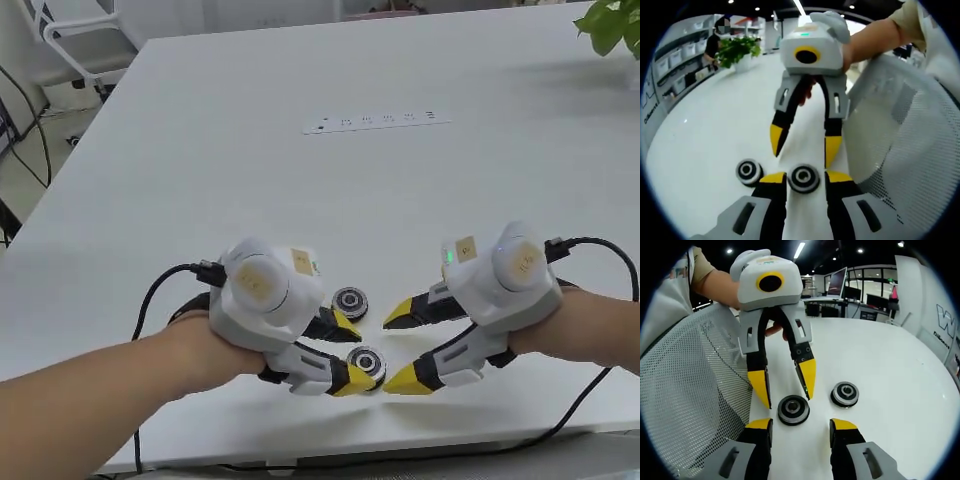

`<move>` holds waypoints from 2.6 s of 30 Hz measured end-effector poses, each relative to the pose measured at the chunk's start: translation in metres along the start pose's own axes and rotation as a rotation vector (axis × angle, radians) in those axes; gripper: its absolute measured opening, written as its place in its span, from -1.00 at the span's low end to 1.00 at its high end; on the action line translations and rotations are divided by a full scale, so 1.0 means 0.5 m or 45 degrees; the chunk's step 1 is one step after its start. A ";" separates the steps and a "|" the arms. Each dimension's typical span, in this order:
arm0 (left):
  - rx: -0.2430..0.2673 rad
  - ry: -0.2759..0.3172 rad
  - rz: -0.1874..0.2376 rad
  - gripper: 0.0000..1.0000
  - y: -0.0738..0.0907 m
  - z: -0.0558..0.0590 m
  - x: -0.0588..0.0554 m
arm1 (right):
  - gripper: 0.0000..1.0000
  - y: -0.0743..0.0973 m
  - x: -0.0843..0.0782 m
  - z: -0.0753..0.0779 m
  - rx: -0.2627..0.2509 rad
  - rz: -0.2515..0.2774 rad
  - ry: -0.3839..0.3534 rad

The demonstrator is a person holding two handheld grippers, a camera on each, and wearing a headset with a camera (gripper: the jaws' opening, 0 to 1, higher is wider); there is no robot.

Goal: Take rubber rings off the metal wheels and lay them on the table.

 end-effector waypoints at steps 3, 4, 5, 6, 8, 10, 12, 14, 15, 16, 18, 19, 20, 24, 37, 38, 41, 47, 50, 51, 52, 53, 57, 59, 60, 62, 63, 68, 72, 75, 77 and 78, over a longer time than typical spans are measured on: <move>0.004 0.014 -0.002 -0.43 -0.005 -0.002 -0.001 | -0.12 -0.001 0.000 -0.001 0.001 0.000 -0.007; 0.005 0.014 -0.002 -0.46 -0.007 -0.002 -0.002 | -0.12 -0.002 -0.001 -0.001 0.001 -0.001 -0.007; 0.004 0.013 -0.002 -0.48 -0.008 -0.001 -0.002 | -0.13 -0.002 -0.001 -0.001 0.002 -0.001 -0.006; 0.004 0.012 -0.004 -0.50 -0.009 -0.001 -0.003 | -0.13 -0.002 -0.002 -0.002 0.003 -0.001 -0.007; 0.001 0.006 -0.011 -0.54 -0.011 0.001 -0.006 | -0.12 -0.003 -0.002 -0.003 0.005 -0.003 -0.007; -0.004 -0.009 -0.008 -0.57 -0.013 0.005 -0.007 | -0.12 -0.004 -0.002 -0.005 0.008 -0.004 -0.005; 0.005 -0.017 -0.015 -0.61 -0.012 0.005 -0.009 | -0.12 -0.005 -0.003 -0.006 0.010 -0.006 -0.004; 0.016 -0.027 -0.011 -0.65 -0.012 0.004 -0.008 | -0.13 -0.006 -0.002 -0.007 0.012 -0.006 -0.001; 0.021 -0.028 -0.009 -0.66 -0.012 0.002 -0.008 | -0.13 -0.006 -0.002 -0.007 0.012 -0.006 0.001; 0.023 -0.029 -0.007 -0.67 -0.011 0.003 -0.007 | -0.13 -0.006 -0.001 -0.007 0.012 -0.005 0.003; 0.034 -0.014 -0.001 -0.70 -0.011 0.001 -0.007 | -0.17 -0.007 0.000 -0.005 0.005 -0.003 0.016; 0.039 -0.015 0.000 -0.71 -0.011 0.000 -0.007 | -0.18 -0.007 0.001 -0.005 0.004 -0.002 0.017; 0.045 -0.025 0.001 -0.72 -0.010 0.001 -0.007 | -0.18 -0.008 0.001 -0.005 0.005 0.000 0.013; 0.050 -0.031 0.007 -0.72 -0.009 0.002 -0.008 | -0.22 -0.012 0.002 -0.006 0.000 0.003 0.017; 0.064 -0.020 0.021 -0.73 -0.009 0.000 -0.008 | -0.41 -0.043 0.016 -0.017 0.001 0.031 -0.004; 0.063 -0.020 0.022 -0.73 -0.009 0.000 -0.008 | -0.40 -0.044 0.017 -0.016 -0.005 0.036 -0.012; 0.064 -0.020 0.023 -0.73 -0.009 -0.001 -0.008 | -0.40 -0.046 0.019 -0.012 -0.031 0.043 -0.024; 0.067 -0.021 0.023 -0.73 -0.010 -0.002 -0.009 | -0.46 -0.045 0.018 -0.017 -0.022 0.043 -0.030; 0.067 -0.019 0.027 -0.73 -0.009 -0.002 -0.009 | -0.49 -0.042 0.017 -0.018 -0.018 0.045 -0.029; 0.067 -0.017 0.029 -0.73 -0.010 -0.002 -0.009 | -0.49 -0.041 0.016 -0.017 -0.017 0.045 -0.031; 0.068 -0.016 0.030 -0.73 -0.010 -0.002 -0.009 | -0.49 -0.039 0.016 -0.017 -0.015 0.047 -0.041; 0.069 -0.016 0.030 -0.73 -0.010 -0.002 -0.009 | -0.49 -0.038 0.016 -0.018 -0.015 0.048 -0.042; 0.075 -0.014 0.032 -0.73 -0.010 -0.001 -0.010 | -0.50 -0.031 0.012 -0.019 -0.010 0.049 -0.050; 0.077 -0.012 0.035 -0.73 -0.010 -0.002 -0.010 | -0.52 -0.027 0.010 -0.019 -0.008 0.047 -0.051; 0.078 -0.009 0.036 -0.73 -0.010 -0.002 -0.011 | -0.52 -0.026 0.009 -0.019 -0.008 0.047 -0.055; 0.079 -0.008 0.037 -0.73 -0.010 -0.001 -0.011 | -0.54 -0.025 0.008 -0.019 -0.006 0.047 -0.060; 0.080 -0.009 0.036 -0.73 -0.010 -0.001 -0.011 | -0.54 -0.024 0.007 -0.019 -0.005 0.048 -0.061; 0.084 -0.010 0.035 -0.73 -0.010 -0.002 -0.011 | -0.57 -0.021 0.004 -0.020 0.003 0.043 -0.063; 0.086 -0.013 0.035 -0.73 -0.010 -0.002 -0.011 | -0.64 -0.016 -0.002 -0.021 0.011 0.027 -0.059; 0.086 -0.014 0.035 -0.73 -0.010 -0.003 -0.011 | -0.78 -0.012 -0.010 -0.020 0.014 0.017 -0.066; 0.086 -0.015 0.034 -0.73 -0.010 -0.002 -0.011 | -0.80 -0.012 -0.010 -0.020 0.016 0.020 -0.080; 0.086 -0.014 0.035 -0.73 -0.010 -0.002 -0.012 | -0.81 -0.012 -0.009 -0.020 0.016 0.018 -0.078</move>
Point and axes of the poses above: the centre of the closed fingertips' face, and the gripper's own axes: y roughly backward along the fingers, z roughly to its right, x roughly out of its top, the point moved 5 cm from there along y, roughly backward along the fingers, and after that the axes turned 11 degrees about y, right-handed, at the moved point
